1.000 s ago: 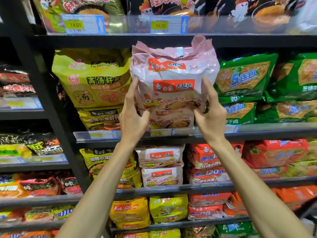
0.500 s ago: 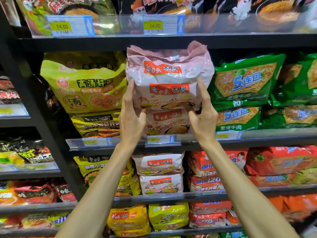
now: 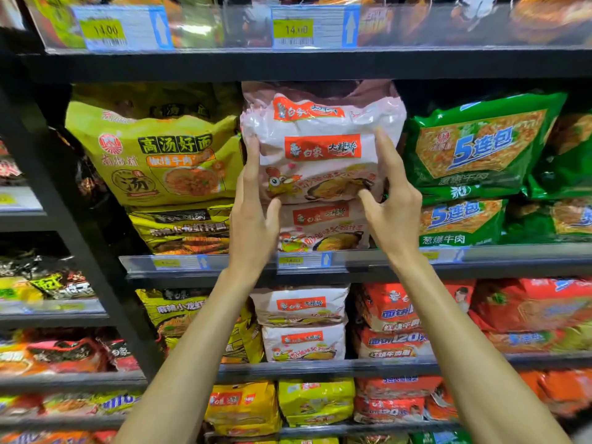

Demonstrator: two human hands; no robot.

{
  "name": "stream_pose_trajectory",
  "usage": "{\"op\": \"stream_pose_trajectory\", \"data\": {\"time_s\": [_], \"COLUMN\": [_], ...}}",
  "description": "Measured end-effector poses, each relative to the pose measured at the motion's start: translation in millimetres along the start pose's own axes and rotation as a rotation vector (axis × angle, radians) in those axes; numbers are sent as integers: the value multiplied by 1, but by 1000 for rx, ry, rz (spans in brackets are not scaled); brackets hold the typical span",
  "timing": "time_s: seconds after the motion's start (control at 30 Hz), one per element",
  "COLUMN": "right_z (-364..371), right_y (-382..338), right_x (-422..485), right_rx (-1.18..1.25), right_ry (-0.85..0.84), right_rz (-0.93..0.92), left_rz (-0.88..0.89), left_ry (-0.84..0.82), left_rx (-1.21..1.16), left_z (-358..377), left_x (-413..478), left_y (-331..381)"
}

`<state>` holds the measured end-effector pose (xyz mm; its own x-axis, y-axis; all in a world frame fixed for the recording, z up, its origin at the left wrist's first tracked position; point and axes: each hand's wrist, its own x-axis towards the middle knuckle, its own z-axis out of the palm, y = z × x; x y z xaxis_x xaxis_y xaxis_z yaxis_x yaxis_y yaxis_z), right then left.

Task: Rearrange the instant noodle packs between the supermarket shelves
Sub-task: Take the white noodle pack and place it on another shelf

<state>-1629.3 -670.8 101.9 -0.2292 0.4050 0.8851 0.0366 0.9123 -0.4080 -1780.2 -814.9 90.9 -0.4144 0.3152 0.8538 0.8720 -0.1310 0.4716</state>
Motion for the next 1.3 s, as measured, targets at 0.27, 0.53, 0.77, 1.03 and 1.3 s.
{"op": "stream_pose_trajectory", "data": {"time_s": [0.27,0.53,0.77,1.03,1.3], "right_z": [6,4,-5,-3,-11], "right_y": [3,8,6,-2,-4], "right_x": [15,8,36,14,23], "right_rx": [-42,69,142,109,63], "right_ry": [60,-29,-135,-192,-161], "right_rz": [-124,68,154,124,81], "left_rz": [-33,-37,-77,-48,-27], "left_ry": [75,-62,-123,-132,-92], "left_rx": [-42,17,82,247,244], "left_z": [4,-5,-12,-17,-23], "left_x": [12,10,32,16,24], "left_y": [10,-1,1,9,13]}}
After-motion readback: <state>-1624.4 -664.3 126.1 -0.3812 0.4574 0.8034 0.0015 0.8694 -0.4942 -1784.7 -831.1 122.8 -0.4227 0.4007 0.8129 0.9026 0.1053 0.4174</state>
